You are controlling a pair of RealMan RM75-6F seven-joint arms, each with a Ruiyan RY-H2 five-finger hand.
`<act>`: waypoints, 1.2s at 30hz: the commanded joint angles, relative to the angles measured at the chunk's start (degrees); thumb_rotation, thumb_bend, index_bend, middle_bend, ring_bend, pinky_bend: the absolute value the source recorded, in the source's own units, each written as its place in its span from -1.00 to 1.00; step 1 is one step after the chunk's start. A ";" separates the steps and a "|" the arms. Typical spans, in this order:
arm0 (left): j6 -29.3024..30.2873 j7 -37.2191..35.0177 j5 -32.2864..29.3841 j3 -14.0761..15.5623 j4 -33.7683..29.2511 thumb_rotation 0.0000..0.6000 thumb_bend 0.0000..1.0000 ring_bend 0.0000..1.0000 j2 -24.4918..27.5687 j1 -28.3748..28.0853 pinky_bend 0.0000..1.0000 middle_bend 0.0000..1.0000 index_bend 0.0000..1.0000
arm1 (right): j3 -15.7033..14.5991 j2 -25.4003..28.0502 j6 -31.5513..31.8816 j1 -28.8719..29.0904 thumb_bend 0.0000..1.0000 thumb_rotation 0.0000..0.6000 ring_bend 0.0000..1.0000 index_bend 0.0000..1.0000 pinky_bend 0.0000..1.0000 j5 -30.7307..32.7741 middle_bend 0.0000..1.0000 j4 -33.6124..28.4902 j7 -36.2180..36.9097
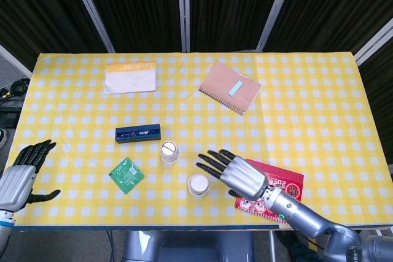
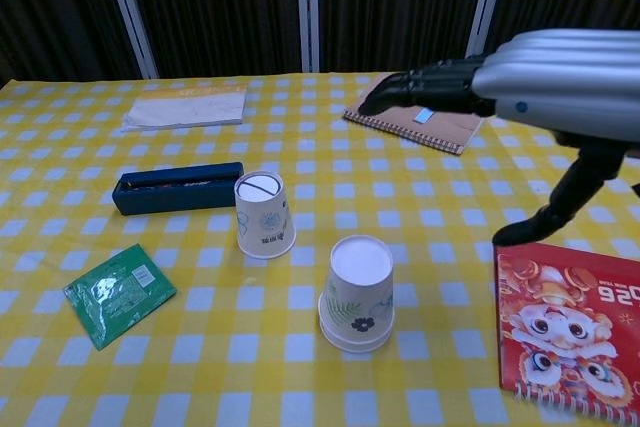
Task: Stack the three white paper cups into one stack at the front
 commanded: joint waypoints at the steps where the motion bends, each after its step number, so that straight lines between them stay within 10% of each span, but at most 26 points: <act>1: 0.83 0.09 1.17 -0.37 1.10 1.00 -1.00 -1.00 -1.31 -0.21 -1.00 -1.00 -1.00 | -2.31 2.15 13.23 -7.05 -1.00 1.00 -0.87 -0.84 -0.72 -5.47 -0.86 10.41 6.04; 17: -11.85 9.63 -1.20 -7.39 -2.62 1.00 -1.00 -1.00 -5.02 -13.26 -1.00 -1.00 -1.00 | -3.27 2.43 24.03 -22.53 -1.00 1.00 -1.00 -1.00 -1.00 7.56 -1.00 14.36 12.85; 24: -25.30 20.42 -8.80 -13.37 0.83 1.00 -1.00 -0.99 -14.46 -27.91 -0.92 -0.99 -0.88 | -1.44 2.26 25.45 -25.51 -1.00 1.00 -1.00 -1.00 -1.00 11.11 -1.00 11.46 8.49; 36: -30.54 32.83 -19.64 -13.21 13.43 1.00 -0.64 -0.65 -31.00 -40.56 -0.57 -0.71 -0.53 | 0.88 3.17 24.04 -26.47 -1.00 1.00 -1.00 -1.00 -1.00 12.41 -1.00 12.12 10.67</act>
